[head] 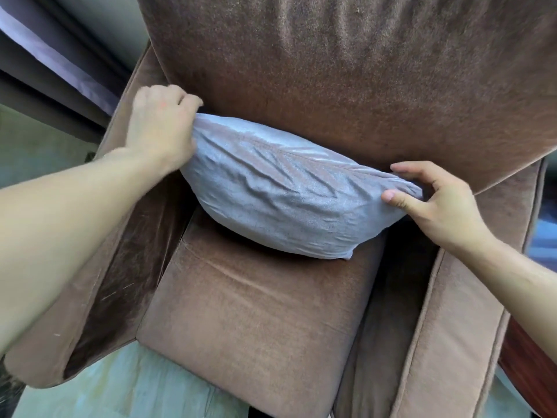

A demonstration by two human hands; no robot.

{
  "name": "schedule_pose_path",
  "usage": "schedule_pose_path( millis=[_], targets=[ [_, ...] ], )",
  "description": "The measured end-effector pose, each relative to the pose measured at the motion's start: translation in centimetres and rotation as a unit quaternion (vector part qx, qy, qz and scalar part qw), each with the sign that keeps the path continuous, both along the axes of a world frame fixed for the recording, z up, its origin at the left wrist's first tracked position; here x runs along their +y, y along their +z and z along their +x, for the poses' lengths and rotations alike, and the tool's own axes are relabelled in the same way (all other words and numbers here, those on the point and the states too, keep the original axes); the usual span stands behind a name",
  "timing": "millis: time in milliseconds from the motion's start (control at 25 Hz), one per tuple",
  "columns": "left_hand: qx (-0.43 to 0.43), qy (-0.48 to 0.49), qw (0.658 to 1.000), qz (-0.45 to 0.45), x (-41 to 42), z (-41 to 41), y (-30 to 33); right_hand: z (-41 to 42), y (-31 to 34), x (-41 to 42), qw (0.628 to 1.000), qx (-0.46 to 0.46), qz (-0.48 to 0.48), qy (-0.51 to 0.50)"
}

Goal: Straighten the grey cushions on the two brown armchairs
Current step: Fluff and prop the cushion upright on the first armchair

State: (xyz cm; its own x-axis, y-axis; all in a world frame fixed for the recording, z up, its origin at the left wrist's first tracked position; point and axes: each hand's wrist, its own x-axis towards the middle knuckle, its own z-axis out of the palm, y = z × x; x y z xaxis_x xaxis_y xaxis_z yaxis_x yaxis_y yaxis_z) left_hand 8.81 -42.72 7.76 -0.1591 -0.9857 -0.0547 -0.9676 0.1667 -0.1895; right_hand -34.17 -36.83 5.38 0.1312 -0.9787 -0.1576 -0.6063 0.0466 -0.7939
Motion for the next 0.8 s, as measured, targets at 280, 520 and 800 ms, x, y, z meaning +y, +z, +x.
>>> schedule_pose_path(
  millis=[280,520,800],
  targets=[
    [0.284,-0.273,0.915,0.087,3.6,-22.7,0.2,-0.4,-2.4,4.6,0.980,-0.122,0.121,-0.102],
    [0.246,-0.246,0.912,0.215,2.0,-27.6,-2.1,1.0,-10.0,6.9,0.940,-0.098,0.215,-0.247],
    [0.331,-0.196,0.912,0.143,2.4,-25.3,-2.0,4.2,-21.0,9.8,0.924,0.091,0.363,-0.080]
  ],
)
